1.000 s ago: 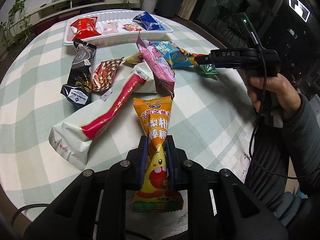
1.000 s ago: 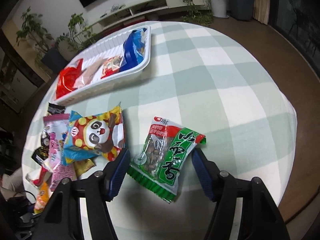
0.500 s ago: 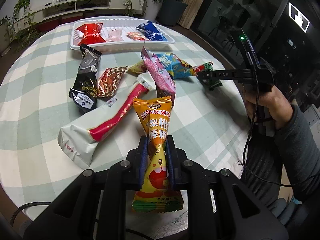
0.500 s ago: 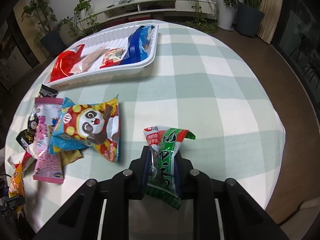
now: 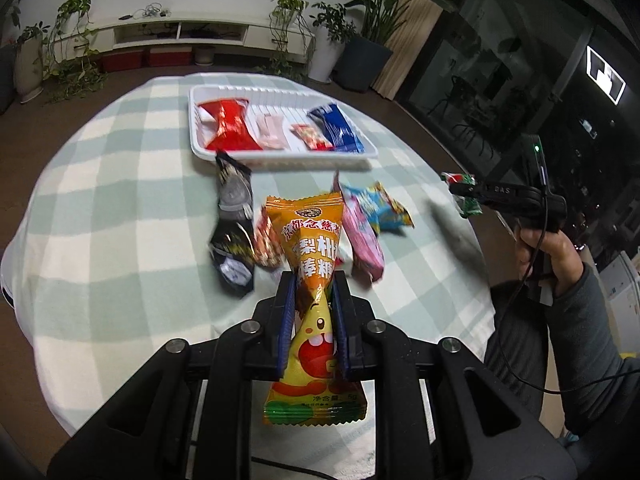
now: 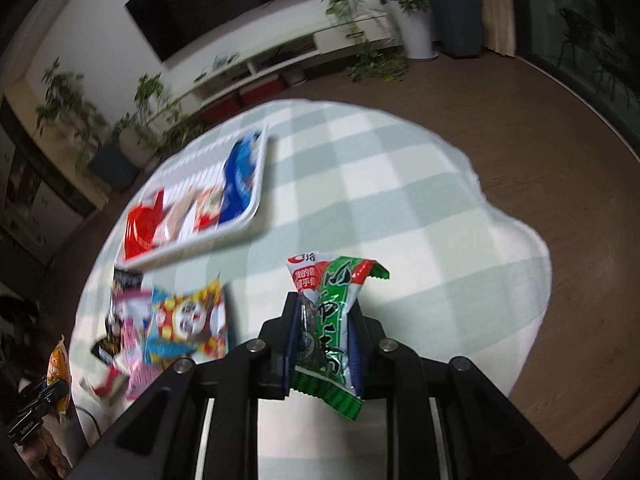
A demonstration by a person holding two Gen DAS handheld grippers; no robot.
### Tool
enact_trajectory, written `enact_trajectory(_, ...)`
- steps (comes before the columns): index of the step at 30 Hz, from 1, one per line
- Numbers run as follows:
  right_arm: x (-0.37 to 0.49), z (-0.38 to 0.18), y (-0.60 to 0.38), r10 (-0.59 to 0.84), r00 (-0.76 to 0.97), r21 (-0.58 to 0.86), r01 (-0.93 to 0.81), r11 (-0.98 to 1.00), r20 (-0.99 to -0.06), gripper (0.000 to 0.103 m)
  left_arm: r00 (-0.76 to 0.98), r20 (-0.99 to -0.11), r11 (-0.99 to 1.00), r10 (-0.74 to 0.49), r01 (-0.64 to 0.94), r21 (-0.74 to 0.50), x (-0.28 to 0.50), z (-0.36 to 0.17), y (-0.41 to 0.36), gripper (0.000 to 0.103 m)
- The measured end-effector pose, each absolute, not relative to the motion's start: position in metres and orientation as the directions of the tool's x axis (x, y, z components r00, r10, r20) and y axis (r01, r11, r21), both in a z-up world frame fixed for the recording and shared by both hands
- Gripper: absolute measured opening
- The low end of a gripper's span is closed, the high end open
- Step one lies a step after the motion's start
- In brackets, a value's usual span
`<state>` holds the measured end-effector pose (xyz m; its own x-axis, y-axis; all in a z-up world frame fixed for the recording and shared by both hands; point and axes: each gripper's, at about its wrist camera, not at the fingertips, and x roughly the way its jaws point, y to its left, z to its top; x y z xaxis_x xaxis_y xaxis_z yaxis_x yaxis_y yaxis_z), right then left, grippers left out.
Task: Organize snacks
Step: 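Carry both packets to the white tray and open both tools to release them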
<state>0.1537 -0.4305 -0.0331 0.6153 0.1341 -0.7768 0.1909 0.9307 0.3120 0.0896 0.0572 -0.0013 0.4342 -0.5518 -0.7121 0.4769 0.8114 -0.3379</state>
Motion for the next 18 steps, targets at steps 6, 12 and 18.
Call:
enact_trajectory(6,0.177,0.004,-0.439,0.139,0.677,0.333,0.166,0.928,-0.723,0.022,0.48,-0.684,0.821,-0.549,0.464,-0.333,0.144,0.029,0.062,0.016)
enact_trajectory(12,0.222,0.048,-0.396,0.202,0.725,0.306,0.013,0.952,-0.659,0.022,0.502,-0.67,0.821,-0.547,0.476,-0.314,0.22,0.06,0.038,0.016)
enact_trajectory(18,0.275,0.06,-0.337,0.26,0.713,0.255,-0.117,0.96,-0.651,0.022,0.488,-0.698,0.823,-0.524,0.501,-0.268,0.284,0.066,-0.005,0.016)
